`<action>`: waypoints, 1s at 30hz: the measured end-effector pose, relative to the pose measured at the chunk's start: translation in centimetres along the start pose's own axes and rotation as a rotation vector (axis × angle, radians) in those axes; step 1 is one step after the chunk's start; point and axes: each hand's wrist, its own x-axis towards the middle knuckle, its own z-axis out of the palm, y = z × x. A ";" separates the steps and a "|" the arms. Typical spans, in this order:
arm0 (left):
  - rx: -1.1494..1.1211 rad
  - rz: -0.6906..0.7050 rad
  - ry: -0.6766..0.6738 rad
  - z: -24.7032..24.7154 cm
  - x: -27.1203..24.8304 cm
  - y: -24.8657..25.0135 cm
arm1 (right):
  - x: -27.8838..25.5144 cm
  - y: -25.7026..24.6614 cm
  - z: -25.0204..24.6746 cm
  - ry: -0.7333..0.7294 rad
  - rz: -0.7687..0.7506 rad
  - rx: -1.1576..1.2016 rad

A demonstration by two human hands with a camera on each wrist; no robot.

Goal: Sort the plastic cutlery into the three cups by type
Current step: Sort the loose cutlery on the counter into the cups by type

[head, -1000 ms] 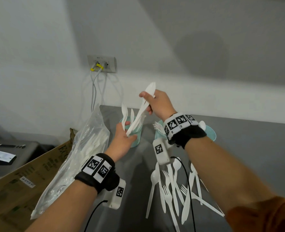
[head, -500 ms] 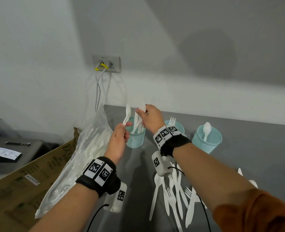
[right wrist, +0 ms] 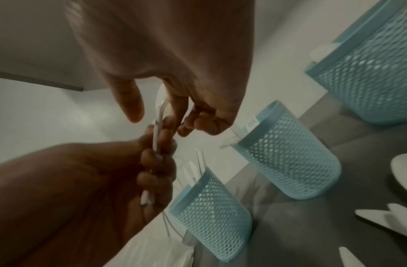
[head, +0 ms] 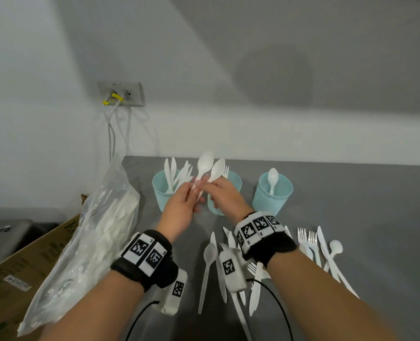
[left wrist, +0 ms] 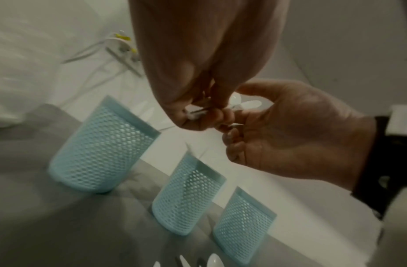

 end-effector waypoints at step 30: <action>0.947 -0.405 -0.311 6.4 -11.3 -5.8 | -1.3 6.2 -12.6 0.572 0.234 -0.458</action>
